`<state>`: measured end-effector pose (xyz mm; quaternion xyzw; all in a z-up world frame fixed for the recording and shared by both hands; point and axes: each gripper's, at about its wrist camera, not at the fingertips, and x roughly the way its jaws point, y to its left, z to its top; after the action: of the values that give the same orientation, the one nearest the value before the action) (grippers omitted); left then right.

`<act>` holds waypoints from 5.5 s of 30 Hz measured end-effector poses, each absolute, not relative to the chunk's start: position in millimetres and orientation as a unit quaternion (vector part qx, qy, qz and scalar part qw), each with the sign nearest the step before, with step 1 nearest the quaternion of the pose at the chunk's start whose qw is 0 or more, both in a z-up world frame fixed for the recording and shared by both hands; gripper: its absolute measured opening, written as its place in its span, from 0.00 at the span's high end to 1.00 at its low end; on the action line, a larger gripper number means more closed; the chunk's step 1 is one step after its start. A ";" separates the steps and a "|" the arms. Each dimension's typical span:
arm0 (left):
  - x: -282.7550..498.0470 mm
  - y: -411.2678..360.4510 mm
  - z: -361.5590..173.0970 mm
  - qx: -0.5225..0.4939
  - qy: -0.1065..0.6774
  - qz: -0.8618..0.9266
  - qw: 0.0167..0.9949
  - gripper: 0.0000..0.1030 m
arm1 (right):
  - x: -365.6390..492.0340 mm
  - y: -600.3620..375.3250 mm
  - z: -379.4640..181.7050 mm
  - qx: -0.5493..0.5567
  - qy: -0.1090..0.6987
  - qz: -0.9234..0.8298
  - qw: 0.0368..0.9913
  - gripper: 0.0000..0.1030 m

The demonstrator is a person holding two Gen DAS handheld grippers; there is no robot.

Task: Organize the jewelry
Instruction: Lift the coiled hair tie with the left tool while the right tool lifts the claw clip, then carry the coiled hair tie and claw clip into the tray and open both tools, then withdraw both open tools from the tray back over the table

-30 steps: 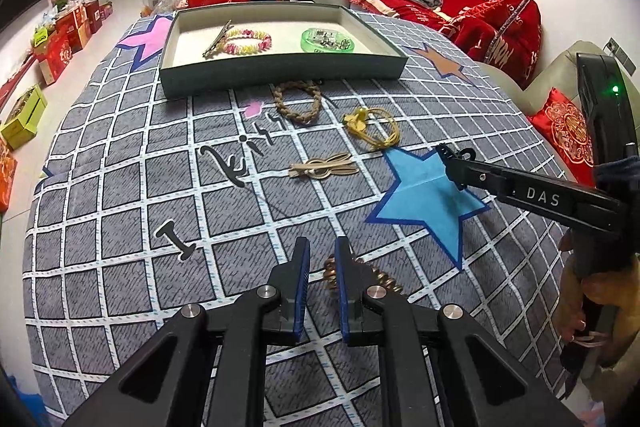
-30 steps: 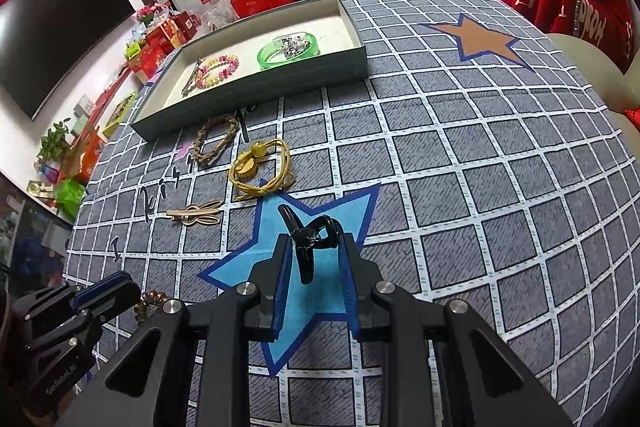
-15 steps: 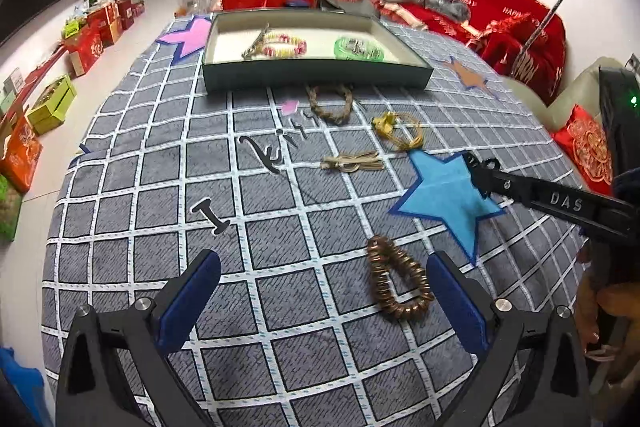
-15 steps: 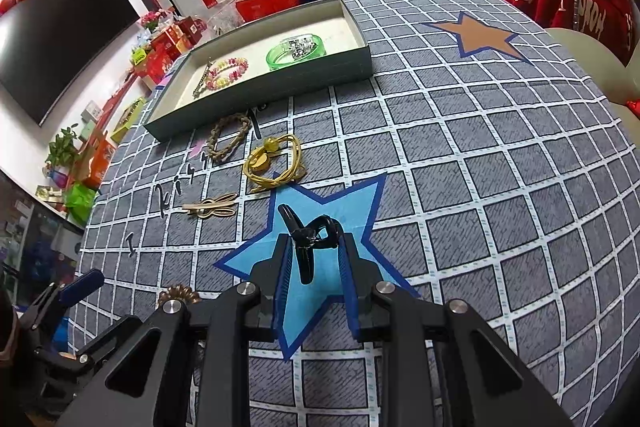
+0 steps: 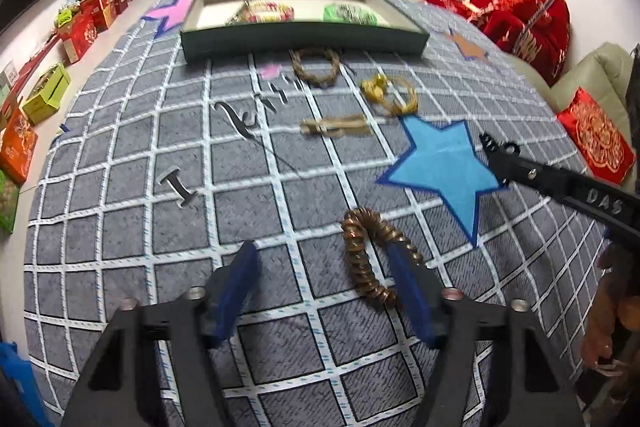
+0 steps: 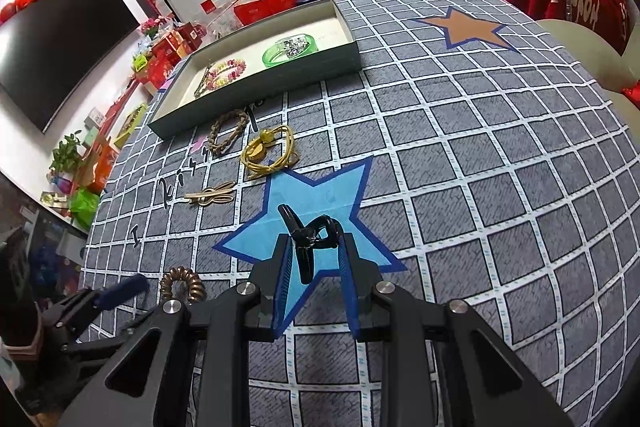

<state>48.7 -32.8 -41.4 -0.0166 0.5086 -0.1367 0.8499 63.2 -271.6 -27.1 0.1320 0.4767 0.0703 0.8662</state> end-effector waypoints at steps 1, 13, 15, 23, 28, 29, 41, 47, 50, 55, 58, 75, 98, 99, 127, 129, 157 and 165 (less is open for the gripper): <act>47.6 -34.5 -41.4 -0.011 0.504 -0.134 0.853 0.21 | 62.7 -272.3 -26.8 0.133 0.476 0.070 0.867 0.75; 41.5 -41.2 -40.7 0.011 0.496 -0.143 0.857 0.73 | 58.0 -272.7 -23.4 0.137 0.469 0.071 0.870 0.75; 41.7 -38.4 -39.8 0.001 0.497 -0.151 0.855 0.73 | 56.8 -273.2 -21.7 0.138 0.467 0.071 0.870 0.75; 42.9 -34.1 -25.4 -0.009 0.481 -0.178 0.858 0.73 | 57.9 -272.0 -16.1 0.137 0.464 0.071 0.872 0.75; 49.9 -27.1 -13.4 -0.016 0.471 -0.181 0.863 0.73 | 63.7 -267.0 -10.2 0.135 0.462 0.076 0.873 0.75; 52.5 -24.9 -10.4 -0.018 0.469 -0.182 0.864 0.73 | 65.1 -266.1 -8.8 0.134 0.462 0.077 0.873 0.75; 109.1 1.8 20.8 -0.022 0.433 -0.171 0.885 0.73 | 112.4 -246.6 20.7 0.122 0.452 0.095 0.878 0.75; 155.0 8.6 33.3 -0.017 0.417 -0.168 0.893 0.73 | 160.2 -228.2 35.4 0.111 0.450 0.111 0.879 0.75; 179.9 10.5 33.9 -0.013 0.413 -0.165 0.895 0.73 | 184.7 -217.2 36.9 0.108 0.451 0.119 0.878 0.75; 224.8 13.4 23.2 -0.006 0.418 -0.153 0.895 0.73 | 229.8 -199.8 26.9 0.105 0.464 0.128 0.870 0.75; 247.2 14.9 14.5 -0.006 0.425 -0.146 0.893 0.73 | 255.5 -192.7 13.6 0.110 0.478 0.130 0.862 0.75; 302.5 0.1 -39.3 0.023 0.494 -0.153 0.855 0.73 | 315.6 -188.7 -49.0 0.120 0.534 0.112 0.830 0.75; 315.0 -13.1 -45.8 0.053 0.469 -0.113 0.874 0.72 | 325.4 -188.5 -43.4 0.042 0.511 0.072 0.856 0.58; 315.0 -11.9 -45.8 0.050 0.471 -0.112 0.874 0.72 | 325.0 -190.1 -42.8 0.046 0.512 0.072 0.855 0.57; 291.7 -8.2 -4.6 0.028 0.405 -0.096 0.909 0.00 | 249.7 -233.1 8.5 0.119 0.465 0.076 0.874 0.29; 285.0 -6.9 -1.9 0.035 0.402 -0.094 0.910 0.00 | 243.0 -234.4 8.6 0.119 0.465 0.074 0.874 0.24; 173.5 8.1 -25.0 -0.038 0.484 -0.155 0.860 0.00 | 160.9 -264.6 -18.6 0.156 0.489 0.050 0.856 0.13; 155.3 -0.1 -35.1 -0.007 0.492 -0.153 0.857 0.00 | 146.9 -262.9 -30.5 0.142 0.506 0.053 0.849 0.00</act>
<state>155.3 -0.1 -35.1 -0.0066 0.4921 -0.1531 0.8569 146.9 -262.9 -30.5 0.1424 0.5057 0.0532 0.8492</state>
